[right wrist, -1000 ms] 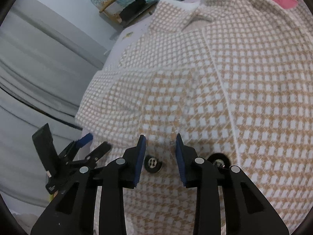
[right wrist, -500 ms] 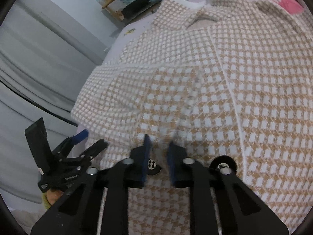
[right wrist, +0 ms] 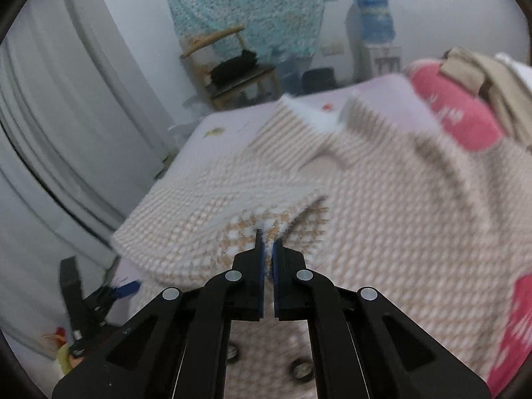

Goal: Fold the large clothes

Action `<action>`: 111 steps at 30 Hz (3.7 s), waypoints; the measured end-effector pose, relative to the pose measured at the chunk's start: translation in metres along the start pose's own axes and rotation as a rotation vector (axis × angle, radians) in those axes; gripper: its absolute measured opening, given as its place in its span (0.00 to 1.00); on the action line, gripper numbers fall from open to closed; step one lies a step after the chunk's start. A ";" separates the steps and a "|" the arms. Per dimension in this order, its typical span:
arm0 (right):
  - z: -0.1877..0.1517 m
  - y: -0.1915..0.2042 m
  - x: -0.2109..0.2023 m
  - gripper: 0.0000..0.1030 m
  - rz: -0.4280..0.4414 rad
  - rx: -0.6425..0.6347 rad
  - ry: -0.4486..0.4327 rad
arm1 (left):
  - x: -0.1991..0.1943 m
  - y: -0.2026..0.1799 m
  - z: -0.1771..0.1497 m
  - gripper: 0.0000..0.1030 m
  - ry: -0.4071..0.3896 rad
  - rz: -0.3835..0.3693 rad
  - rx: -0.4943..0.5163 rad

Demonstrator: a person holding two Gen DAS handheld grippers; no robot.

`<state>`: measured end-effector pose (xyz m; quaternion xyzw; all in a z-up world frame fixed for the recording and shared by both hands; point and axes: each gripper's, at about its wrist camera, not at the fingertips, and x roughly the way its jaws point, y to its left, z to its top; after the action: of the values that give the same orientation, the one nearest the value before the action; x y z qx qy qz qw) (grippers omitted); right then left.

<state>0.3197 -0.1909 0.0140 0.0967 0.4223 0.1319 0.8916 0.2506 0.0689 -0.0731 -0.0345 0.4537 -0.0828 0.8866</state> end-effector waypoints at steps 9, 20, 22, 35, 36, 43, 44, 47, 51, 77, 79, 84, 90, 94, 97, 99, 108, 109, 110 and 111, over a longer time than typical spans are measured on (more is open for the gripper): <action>0.026 -0.033 -0.008 0.02 -0.153 -0.071 -0.057 | 0.000 0.001 0.001 0.95 -0.002 -0.004 0.005; 0.020 -0.070 -0.012 0.02 -0.246 -0.056 -0.049 | 0.000 0.002 0.001 0.95 -0.006 -0.008 0.003; 0.021 -0.069 -0.020 0.02 -0.267 -0.072 -0.073 | 0.000 0.002 0.000 0.95 -0.007 -0.010 0.001; 0.001 -0.129 0.032 0.20 -0.272 0.038 0.179 | 0.000 0.003 0.001 0.95 -0.009 -0.012 0.002; 0.004 -0.131 0.029 0.33 -0.243 0.055 0.175 | 0.000 0.003 0.001 0.95 -0.009 -0.011 0.002; 0.011 -0.135 0.043 0.16 -0.237 0.064 0.210 | 0.000 0.003 0.001 0.95 -0.011 -0.010 0.008; 0.010 -0.134 0.049 0.11 -0.254 0.049 0.224 | 0.000 0.003 0.001 0.95 -0.012 -0.009 0.010; 0.008 -0.116 0.040 0.08 -0.314 -0.029 0.171 | 0.000 0.002 0.001 0.95 -0.014 -0.010 0.010; 0.003 -0.102 0.030 0.08 -0.368 -0.064 0.119 | -0.001 0.002 0.002 0.95 -0.015 -0.011 0.011; 0.032 -0.091 0.022 0.36 -0.341 -0.107 0.053 | 0.027 -0.012 0.154 0.95 -0.051 -0.156 0.114; 0.035 -0.086 0.040 0.36 -0.319 -0.129 0.078 | 0.050 -0.011 0.157 0.95 -0.002 -0.118 0.096; 0.021 -0.105 0.082 0.36 -0.301 -0.121 0.158 | 0.084 0.001 0.137 0.95 0.071 -0.058 0.074; 0.013 -0.099 0.073 0.36 -0.314 -0.154 0.173 | 0.079 -0.009 0.117 0.95 0.047 0.014 0.197; 0.020 -0.092 0.065 0.36 -0.337 -0.128 0.172 | 0.074 -0.004 0.122 0.95 0.054 -0.005 0.161; 0.018 -0.067 0.050 0.38 -0.263 -0.163 0.132 | 0.055 -0.008 0.122 0.95 0.001 -0.026 0.183; 0.011 -0.043 0.048 0.42 -0.217 -0.218 0.133 | 0.051 -0.016 0.117 0.95 -0.009 -0.018 0.231; -0.011 -0.023 0.063 0.48 -0.209 -0.211 0.187 | 0.062 -0.020 0.115 0.96 0.037 0.007 0.229; -0.011 -0.020 0.060 0.49 -0.203 -0.226 0.174 | 0.058 -0.022 0.117 0.96 0.022 0.005 0.236; -0.012 -0.018 0.057 0.49 -0.217 -0.245 0.161 | 0.054 -0.025 0.120 0.96 0.000 0.013 0.258; -0.013 -0.017 0.054 0.50 -0.232 -0.254 0.153 | 0.053 -0.028 0.125 0.96 -0.019 0.031 0.282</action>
<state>0.3452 -0.1887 -0.0380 -0.0764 0.4771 0.0873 0.8711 0.3787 0.0305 -0.0382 0.0965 0.4297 -0.1316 0.8881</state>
